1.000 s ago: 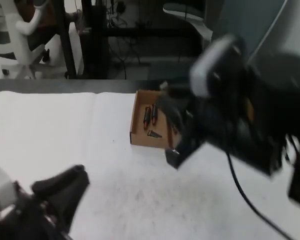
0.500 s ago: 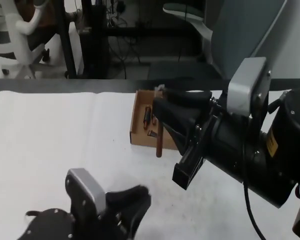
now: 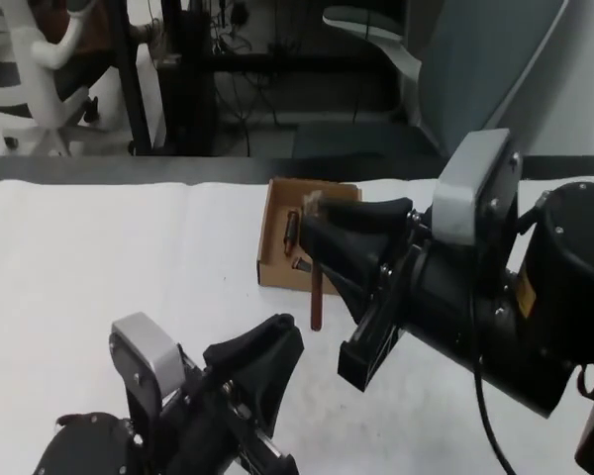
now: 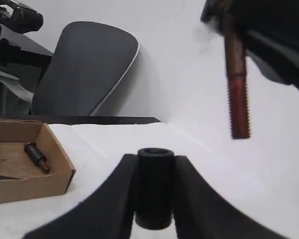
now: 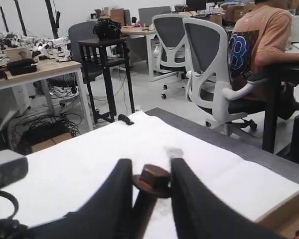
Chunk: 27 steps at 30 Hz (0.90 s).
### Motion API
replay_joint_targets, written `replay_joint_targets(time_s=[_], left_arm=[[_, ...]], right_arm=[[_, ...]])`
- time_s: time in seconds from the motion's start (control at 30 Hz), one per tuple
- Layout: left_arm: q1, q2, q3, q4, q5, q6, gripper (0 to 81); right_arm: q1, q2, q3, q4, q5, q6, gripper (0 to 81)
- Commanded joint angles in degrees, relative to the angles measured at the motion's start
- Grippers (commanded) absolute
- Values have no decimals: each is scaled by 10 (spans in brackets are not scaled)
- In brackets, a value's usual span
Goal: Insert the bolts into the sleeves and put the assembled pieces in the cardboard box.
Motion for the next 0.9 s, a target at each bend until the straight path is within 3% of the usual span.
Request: replay_joint_targets(time_s=[0.0,0.43,0.87], left_arm=[[-2,-1,-9,-55,71,-6,18],[-2,-1,-10,-22,92,-7,18],[-2,-1,-23,-20,87,-7,18]], right_arm=[[3,16,-2,-16,12,-12,4],[3,48,-2,-83,35,-50,4],[3,50,-2,-55,32,-50,4]])
